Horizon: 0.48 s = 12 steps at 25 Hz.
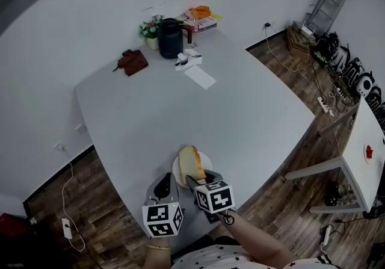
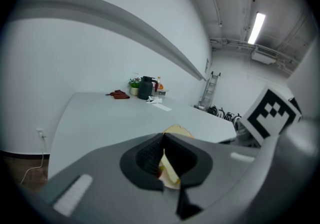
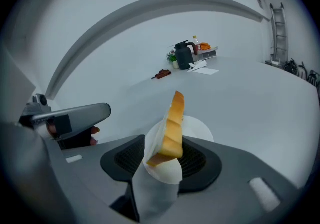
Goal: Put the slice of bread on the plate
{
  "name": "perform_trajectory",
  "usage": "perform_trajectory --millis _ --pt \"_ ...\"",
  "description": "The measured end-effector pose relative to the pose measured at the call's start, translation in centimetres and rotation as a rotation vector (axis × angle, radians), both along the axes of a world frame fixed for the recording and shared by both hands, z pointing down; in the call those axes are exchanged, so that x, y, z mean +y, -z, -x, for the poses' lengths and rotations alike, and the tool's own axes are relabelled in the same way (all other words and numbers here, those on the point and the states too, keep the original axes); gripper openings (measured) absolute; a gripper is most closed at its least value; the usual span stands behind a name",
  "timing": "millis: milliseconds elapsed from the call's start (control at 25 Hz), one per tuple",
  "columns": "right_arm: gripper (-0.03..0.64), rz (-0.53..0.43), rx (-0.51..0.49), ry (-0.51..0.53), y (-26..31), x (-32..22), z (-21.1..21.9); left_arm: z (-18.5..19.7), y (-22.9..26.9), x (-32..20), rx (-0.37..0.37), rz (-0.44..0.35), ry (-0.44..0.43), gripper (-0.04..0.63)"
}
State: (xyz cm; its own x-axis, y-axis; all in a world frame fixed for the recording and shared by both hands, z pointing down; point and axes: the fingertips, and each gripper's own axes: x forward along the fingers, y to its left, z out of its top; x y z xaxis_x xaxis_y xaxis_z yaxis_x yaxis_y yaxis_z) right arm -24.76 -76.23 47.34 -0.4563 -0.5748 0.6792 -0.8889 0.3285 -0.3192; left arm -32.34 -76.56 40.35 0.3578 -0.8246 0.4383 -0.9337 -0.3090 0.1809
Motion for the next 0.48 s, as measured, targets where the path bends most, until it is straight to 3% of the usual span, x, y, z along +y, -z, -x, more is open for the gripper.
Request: perform_trajectory --millis 280,480 --pt "0.295 -0.072 0.137 -0.054 -0.1 -0.9 -1.7 -0.2 0.2 -0.1 0.001 -0.009 -0.012 0.008" --pt "0.303 -0.118 0.142 -0.087 1.1 -1.0 -2.8 -1.0 0.5 0.1 -0.011 -0.017 -0.029 0.008"
